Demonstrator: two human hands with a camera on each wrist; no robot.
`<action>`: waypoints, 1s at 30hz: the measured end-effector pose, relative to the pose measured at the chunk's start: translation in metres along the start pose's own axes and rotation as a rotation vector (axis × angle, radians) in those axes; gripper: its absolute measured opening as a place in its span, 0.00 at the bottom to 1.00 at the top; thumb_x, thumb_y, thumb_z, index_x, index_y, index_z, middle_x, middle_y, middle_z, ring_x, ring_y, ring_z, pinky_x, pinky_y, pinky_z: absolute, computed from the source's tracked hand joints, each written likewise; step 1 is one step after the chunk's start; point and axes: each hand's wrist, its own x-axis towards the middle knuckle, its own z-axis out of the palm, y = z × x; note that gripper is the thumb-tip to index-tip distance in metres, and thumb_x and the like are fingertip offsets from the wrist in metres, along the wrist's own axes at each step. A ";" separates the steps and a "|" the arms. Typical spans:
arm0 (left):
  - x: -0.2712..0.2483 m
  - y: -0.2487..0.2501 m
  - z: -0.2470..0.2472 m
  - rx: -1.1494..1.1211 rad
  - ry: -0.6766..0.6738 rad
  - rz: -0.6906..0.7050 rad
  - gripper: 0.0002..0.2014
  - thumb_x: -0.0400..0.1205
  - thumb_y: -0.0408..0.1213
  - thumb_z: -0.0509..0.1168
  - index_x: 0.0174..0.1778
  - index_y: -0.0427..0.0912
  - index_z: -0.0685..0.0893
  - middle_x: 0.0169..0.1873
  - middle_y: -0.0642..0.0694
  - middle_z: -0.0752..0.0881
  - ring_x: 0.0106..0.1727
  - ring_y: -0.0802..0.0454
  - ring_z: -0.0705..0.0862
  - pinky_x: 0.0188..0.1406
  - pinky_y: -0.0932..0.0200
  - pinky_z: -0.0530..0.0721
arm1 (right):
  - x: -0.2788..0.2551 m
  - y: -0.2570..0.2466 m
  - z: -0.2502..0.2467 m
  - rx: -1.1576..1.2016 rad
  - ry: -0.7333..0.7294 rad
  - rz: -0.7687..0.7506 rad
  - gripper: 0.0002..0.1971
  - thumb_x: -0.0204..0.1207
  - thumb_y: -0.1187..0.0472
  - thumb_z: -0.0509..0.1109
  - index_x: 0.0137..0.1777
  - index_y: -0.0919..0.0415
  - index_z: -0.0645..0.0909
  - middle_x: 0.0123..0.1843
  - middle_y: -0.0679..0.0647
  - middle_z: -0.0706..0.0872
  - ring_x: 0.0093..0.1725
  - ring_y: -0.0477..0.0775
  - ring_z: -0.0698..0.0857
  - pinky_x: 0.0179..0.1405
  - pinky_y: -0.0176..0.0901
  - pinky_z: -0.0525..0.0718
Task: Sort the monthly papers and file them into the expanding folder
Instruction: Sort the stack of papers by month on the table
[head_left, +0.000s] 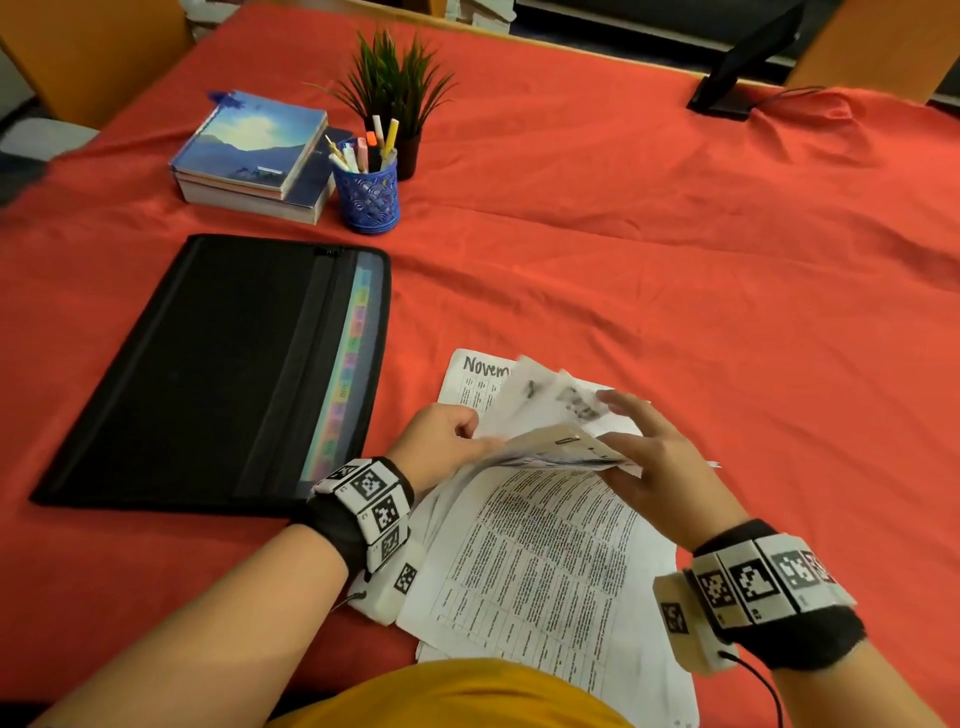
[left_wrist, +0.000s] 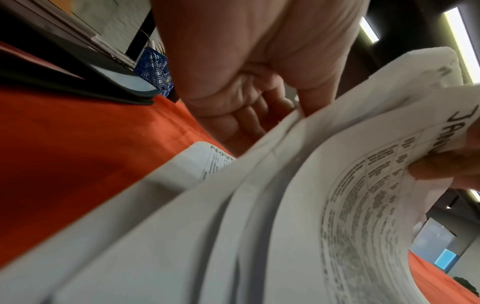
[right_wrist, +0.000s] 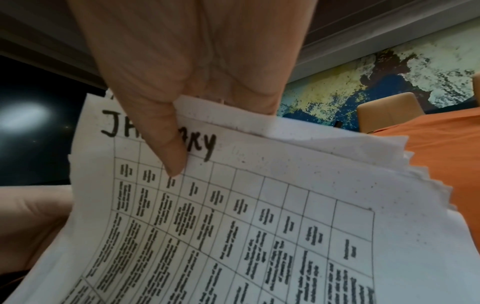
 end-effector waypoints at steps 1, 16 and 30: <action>0.001 0.000 0.000 -0.016 0.002 -0.017 0.27 0.75 0.39 0.73 0.20 0.46 0.61 0.19 0.52 0.61 0.19 0.61 0.59 0.20 0.66 0.57 | 0.000 0.000 0.000 -0.003 0.003 -0.003 0.12 0.64 0.75 0.72 0.44 0.61 0.87 0.70 0.58 0.75 0.66 0.58 0.78 0.59 0.48 0.78; 0.005 -0.006 -0.005 0.175 0.127 -0.070 0.15 0.78 0.34 0.66 0.27 0.35 0.73 0.36 0.41 0.76 0.40 0.44 0.77 0.41 0.55 0.72 | -0.002 -0.004 0.006 0.021 -0.003 0.052 0.14 0.64 0.74 0.75 0.48 0.61 0.87 0.50 0.53 0.86 0.44 0.52 0.85 0.41 0.34 0.74; -0.006 0.010 -0.009 0.079 0.019 -0.131 0.10 0.75 0.34 0.73 0.33 0.30 0.85 0.50 0.51 0.77 0.54 0.60 0.75 0.43 0.71 0.63 | 0.000 0.001 0.004 0.041 -0.041 0.075 0.15 0.65 0.74 0.73 0.49 0.58 0.88 0.78 0.50 0.65 0.55 0.52 0.86 0.46 0.53 0.85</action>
